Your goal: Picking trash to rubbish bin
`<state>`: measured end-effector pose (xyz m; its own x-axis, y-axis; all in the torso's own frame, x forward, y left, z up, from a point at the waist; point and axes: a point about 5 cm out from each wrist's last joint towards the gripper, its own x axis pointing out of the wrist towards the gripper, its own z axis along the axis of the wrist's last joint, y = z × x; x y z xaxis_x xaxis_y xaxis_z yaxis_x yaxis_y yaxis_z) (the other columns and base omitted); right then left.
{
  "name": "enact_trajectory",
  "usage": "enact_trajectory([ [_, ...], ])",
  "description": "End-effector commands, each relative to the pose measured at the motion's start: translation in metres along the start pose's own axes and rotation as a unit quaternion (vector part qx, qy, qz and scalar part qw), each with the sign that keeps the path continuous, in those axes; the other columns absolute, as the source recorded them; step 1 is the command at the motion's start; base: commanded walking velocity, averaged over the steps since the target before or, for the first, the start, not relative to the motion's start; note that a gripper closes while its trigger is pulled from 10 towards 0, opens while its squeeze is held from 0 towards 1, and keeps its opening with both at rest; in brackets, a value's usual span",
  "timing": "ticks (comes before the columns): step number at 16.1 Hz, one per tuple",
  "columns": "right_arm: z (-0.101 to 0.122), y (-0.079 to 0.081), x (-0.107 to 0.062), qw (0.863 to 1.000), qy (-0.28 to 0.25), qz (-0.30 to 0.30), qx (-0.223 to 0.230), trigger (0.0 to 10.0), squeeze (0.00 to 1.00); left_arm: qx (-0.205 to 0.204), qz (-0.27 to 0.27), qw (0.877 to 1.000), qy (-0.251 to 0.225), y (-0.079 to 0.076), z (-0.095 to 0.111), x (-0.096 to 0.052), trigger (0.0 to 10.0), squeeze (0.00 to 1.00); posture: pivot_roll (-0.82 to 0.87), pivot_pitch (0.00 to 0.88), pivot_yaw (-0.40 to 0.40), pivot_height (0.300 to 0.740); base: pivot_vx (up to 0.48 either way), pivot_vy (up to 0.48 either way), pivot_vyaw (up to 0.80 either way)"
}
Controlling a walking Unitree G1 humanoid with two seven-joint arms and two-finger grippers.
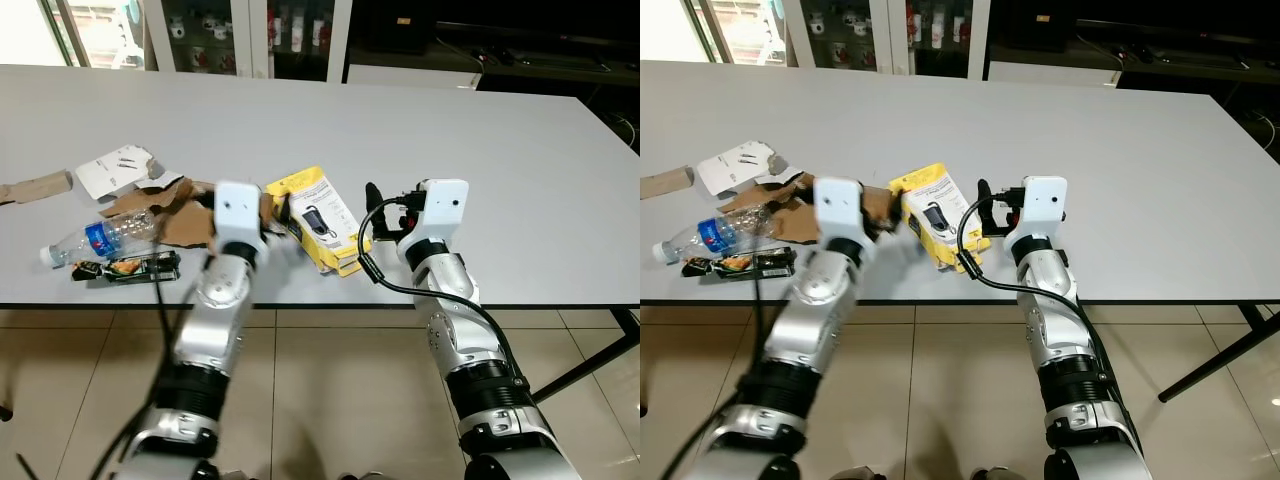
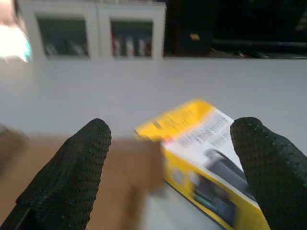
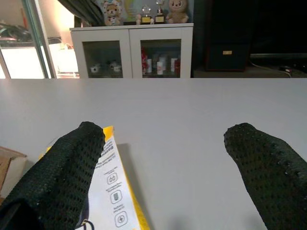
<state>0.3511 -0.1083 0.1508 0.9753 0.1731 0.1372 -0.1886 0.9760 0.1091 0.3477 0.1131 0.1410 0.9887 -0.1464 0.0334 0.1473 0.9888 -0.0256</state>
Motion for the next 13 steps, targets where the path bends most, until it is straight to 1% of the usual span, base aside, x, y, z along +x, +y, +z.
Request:
enact_trajectory([
  [1,0.001,-0.004,0.001,1.000,0.000,-0.003,-0.002,10.0,0.00,-0.029,-0.005,1.000,0.008,-0.003,0.002,0.000,10.0,0.00,0.00,0.079,-0.063,0.740,0.000,0.000,0.00],
  [4,0.000,-0.003,0.000,1.000,0.003,0.001,-0.002,10.0,0.00,-0.070,0.012,0.997,0.036,-0.005,0.002,0.000,10.0,0.00,0.00,0.079,-0.062,0.740,0.000,0.000,0.00],
  [7,0.000,-0.001,0.001,1.000,0.004,0.003,0.000,10.0,0.00,-0.106,0.011,0.993,0.051,-0.009,0.008,-0.001,10.0,0.00,0.01,0.084,-0.059,0.740,0.000,0.000,0.00],
  [8,0.000,-0.001,0.001,1.000,0.005,0.005,0.000,10.0,0.00,-0.115,0.009,0.991,0.062,-0.012,0.009,-0.002,10.0,0.00,0.01,0.085,-0.058,0.740,0.000,0.000,0.00],
  [9,-0.001,0.000,0.000,1.000,0.006,0.006,0.000,10.0,0.00,-0.137,0.008,0.987,0.086,-0.014,0.008,-0.004,10.0,0.00,0.01,0.086,-0.057,0.740,0.000,0.000,0.00],
  [11,-0.001,0.000,0.000,1.000,0.007,0.006,0.001,10.0,0.00,-0.151,0.004,0.982,0.109,-0.016,0.006,-0.005,10.0,0.00,0.01,0.086,-0.055,0.740,0.000,0.000,0.00],
  [13,-0.002,0.000,0.000,1.000,0.007,0.008,0.002,10.0,0.00,-0.153,-0.001,0.980,0.124,-0.019,0.007,-0.006,10.0,0.00,0.01,0.086,-0.052,0.740,0.000,0.000,0.00],
])
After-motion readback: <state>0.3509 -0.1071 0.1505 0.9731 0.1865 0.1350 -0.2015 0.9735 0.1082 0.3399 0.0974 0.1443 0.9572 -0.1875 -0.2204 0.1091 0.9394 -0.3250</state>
